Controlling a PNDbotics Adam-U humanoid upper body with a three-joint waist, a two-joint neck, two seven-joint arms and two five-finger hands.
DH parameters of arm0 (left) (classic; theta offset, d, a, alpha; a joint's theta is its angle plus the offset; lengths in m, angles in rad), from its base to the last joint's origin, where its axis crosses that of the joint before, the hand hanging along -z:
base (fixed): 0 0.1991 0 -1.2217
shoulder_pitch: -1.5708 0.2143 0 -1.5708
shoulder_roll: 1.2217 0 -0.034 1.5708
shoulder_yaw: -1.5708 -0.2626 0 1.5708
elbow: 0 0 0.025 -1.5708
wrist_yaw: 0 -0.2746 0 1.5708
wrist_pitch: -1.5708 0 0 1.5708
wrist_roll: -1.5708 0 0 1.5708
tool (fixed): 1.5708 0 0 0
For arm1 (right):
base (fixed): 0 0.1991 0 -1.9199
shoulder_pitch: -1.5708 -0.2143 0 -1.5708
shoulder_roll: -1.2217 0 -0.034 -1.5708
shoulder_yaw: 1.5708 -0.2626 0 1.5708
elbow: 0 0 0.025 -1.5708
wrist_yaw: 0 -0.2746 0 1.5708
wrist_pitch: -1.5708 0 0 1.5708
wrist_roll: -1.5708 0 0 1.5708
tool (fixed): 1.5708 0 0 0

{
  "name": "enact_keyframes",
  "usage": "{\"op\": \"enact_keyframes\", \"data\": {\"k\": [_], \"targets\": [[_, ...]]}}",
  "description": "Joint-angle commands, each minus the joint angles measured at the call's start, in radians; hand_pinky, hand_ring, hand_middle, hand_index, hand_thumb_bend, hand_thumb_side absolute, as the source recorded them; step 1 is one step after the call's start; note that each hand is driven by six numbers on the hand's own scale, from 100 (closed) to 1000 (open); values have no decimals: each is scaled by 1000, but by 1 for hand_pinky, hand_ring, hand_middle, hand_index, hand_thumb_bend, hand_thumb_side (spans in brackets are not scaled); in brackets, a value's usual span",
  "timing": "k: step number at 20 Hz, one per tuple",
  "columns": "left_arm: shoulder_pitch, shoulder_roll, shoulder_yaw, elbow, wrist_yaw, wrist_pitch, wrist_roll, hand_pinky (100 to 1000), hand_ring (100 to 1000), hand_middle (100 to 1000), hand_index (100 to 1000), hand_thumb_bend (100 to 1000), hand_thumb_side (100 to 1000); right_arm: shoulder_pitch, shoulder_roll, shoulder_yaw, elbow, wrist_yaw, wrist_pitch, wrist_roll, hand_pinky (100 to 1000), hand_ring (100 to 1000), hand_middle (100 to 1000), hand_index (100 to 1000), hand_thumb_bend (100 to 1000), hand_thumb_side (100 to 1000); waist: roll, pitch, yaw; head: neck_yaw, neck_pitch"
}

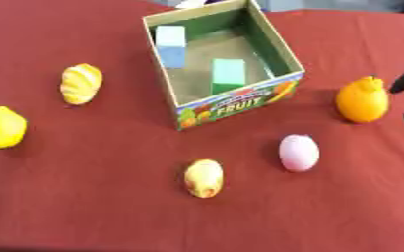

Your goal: Pick up objects on the table and place them in the box.

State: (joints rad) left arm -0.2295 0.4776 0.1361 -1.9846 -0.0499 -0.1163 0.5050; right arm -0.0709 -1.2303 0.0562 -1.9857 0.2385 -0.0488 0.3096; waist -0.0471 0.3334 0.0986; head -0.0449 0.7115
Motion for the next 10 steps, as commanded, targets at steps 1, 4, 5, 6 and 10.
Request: {"op": "enact_keyframes", "data": {"k": [1,4,5,6,10], "targets": [[-6,37,0,-15,5,0,-6,736,602,574,822,100,522,-23,-51,8,-14,9,-2,85,882,858,799,827,100,341,1,-14,2,-6,-10],[-8,39,-2,-15,7,0,-9,735,602,574,822,100,522,-46,-52,12,-14,-8,-1,132,881,855,798,844,100,373,2,-14,4,-10,-8],[-9,39,-4,-15,8,0,-11,735,602,574,822,100,522,-52,-53,13,-14,-14,2,139,881,856,799,844,100,395,2,-13,4,-11,-7],[-9,40,-5,-15,8,0,-12,735,602,574,822,100,522,-57,-55,13,-14,-20,6,146,881,856,798,843,100,410,3,-13,3,-12,-7],[-10,42,-6,-15,10,1,-15,735,602,574,822,100,520,-75,-63,15,-14,-34,23,138,877,847,790,839,100,345,5,-14,2,-15,-5]]}}
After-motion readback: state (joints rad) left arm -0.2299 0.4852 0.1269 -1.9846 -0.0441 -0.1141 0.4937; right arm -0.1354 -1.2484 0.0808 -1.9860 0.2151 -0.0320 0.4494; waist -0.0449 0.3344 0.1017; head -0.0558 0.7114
